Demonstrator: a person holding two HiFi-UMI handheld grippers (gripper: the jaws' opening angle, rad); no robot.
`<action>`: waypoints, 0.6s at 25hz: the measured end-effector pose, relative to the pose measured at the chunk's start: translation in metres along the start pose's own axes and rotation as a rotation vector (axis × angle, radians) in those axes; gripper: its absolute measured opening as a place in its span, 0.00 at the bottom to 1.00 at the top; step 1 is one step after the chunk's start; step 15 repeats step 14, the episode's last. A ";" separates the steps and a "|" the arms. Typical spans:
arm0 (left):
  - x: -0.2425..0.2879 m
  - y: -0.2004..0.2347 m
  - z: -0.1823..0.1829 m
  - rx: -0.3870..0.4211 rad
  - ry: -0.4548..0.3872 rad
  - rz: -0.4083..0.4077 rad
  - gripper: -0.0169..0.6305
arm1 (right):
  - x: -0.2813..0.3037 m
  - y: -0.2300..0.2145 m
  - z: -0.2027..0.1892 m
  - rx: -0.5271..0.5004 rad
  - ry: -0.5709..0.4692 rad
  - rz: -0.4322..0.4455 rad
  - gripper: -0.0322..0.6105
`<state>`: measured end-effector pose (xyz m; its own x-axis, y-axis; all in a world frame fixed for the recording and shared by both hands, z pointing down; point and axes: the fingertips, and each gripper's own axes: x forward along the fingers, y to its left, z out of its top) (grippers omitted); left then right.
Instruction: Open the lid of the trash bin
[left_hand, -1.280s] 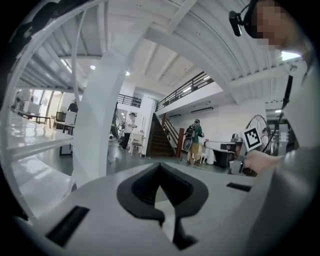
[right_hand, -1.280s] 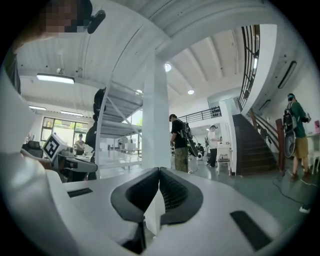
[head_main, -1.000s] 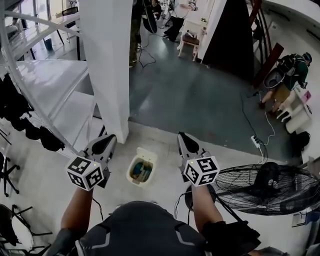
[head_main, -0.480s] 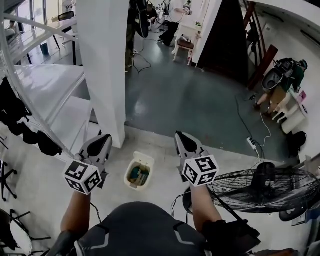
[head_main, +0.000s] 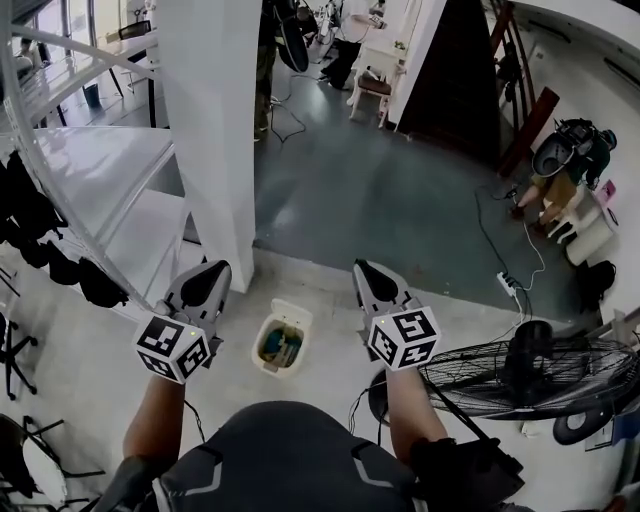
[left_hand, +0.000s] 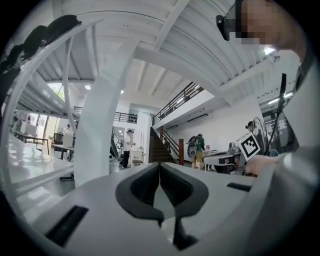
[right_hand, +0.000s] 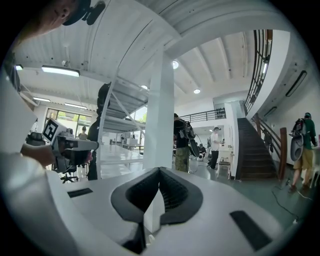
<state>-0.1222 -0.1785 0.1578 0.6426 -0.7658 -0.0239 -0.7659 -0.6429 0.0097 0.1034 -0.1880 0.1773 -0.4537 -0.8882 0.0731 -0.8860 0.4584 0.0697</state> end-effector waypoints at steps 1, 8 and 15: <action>0.000 0.001 0.000 0.004 0.001 0.007 0.04 | 0.000 0.001 -0.001 0.002 0.000 -0.001 0.09; 0.002 -0.004 -0.017 0.058 0.102 0.021 0.04 | -0.005 0.000 0.000 0.003 0.002 -0.009 0.09; -0.006 -0.001 -0.010 -0.001 0.068 0.007 0.04 | -0.004 0.002 -0.001 0.013 0.005 -0.028 0.09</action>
